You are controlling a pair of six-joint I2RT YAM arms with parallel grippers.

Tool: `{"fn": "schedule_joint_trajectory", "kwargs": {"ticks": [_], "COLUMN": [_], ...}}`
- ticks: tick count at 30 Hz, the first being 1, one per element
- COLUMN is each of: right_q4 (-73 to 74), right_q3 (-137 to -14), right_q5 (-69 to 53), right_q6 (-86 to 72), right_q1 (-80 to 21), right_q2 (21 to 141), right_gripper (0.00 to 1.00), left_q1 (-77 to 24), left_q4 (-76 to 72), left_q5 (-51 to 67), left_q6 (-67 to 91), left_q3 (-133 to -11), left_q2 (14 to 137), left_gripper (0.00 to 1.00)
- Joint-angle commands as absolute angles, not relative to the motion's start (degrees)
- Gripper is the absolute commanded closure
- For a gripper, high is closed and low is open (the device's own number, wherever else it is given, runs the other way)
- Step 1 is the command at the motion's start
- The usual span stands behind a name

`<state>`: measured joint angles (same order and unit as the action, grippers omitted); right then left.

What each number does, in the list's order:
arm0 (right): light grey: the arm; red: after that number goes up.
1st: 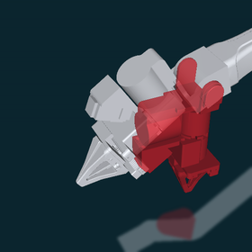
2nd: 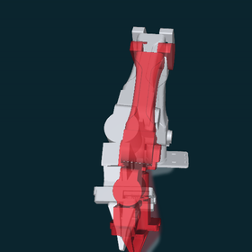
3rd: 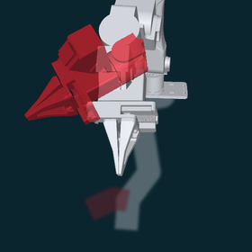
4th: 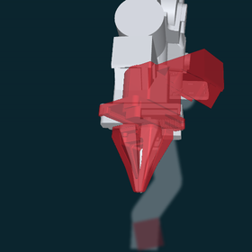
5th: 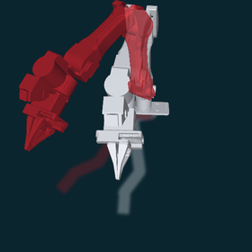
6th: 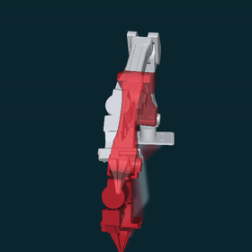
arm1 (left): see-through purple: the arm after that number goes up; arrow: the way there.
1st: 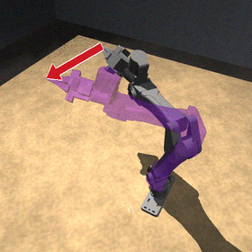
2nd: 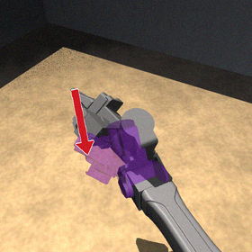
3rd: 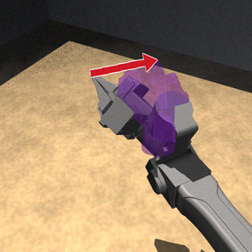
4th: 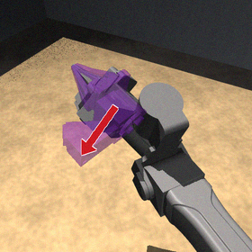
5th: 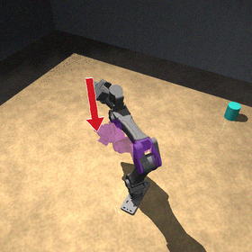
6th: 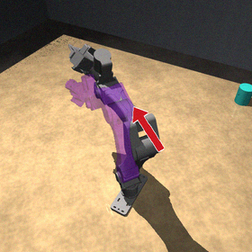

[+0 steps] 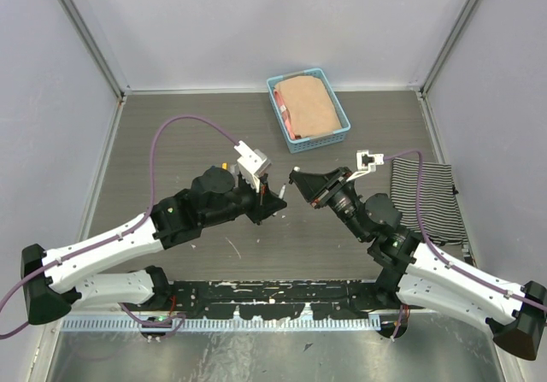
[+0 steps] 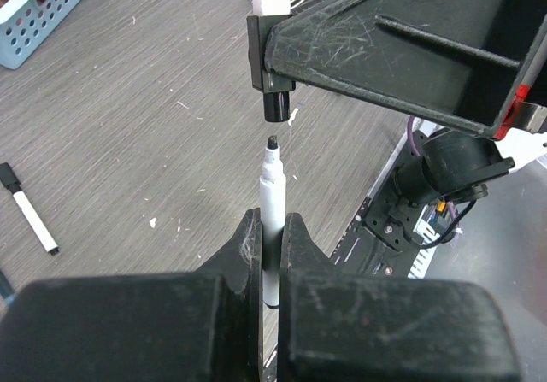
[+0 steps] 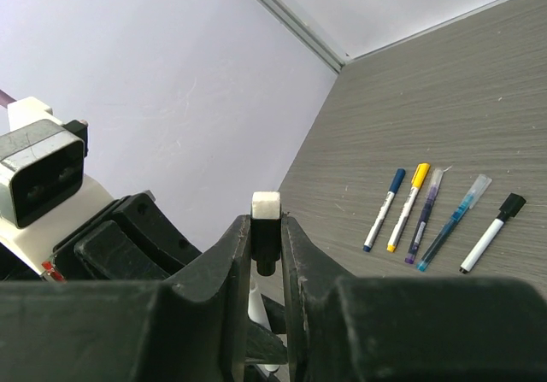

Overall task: Insert the pens into the pen caps
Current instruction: Insert the pen cap onto the pen.

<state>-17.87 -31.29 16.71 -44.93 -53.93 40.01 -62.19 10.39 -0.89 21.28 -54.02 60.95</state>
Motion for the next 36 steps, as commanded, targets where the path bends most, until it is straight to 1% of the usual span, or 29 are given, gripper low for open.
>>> {"fn": "schedule_joint_trajectory", "kwargs": {"ticks": [1, 10, 36], "right_q4": [-20.92, -21.53, -19.78], "right_q3": [-33.8, -34.27, -35.28], "right_q5": [16.24, 16.58, 13.82], "right_q6": [-43.82, -44.96, -44.6], "right_q1": [-53.96, -53.97, -53.97], "right_q2": [39.64, 39.88, 40.18], "right_gripper": [1.0, 1.0, 1.0], "left_q1": [-62.41, -62.4, -62.46], "left_q4": [7.82, 7.4, 7.62], "left_q5": [0.02, 1.83, 1.55], "left_q6": [21.31, 21.09, 21.18], "left_q3": [-54.32, -54.08, -54.0], "left_q2": [60.84, 61.62, 61.58], "left_gripper": [1.0, 1.0, 1.0]}}
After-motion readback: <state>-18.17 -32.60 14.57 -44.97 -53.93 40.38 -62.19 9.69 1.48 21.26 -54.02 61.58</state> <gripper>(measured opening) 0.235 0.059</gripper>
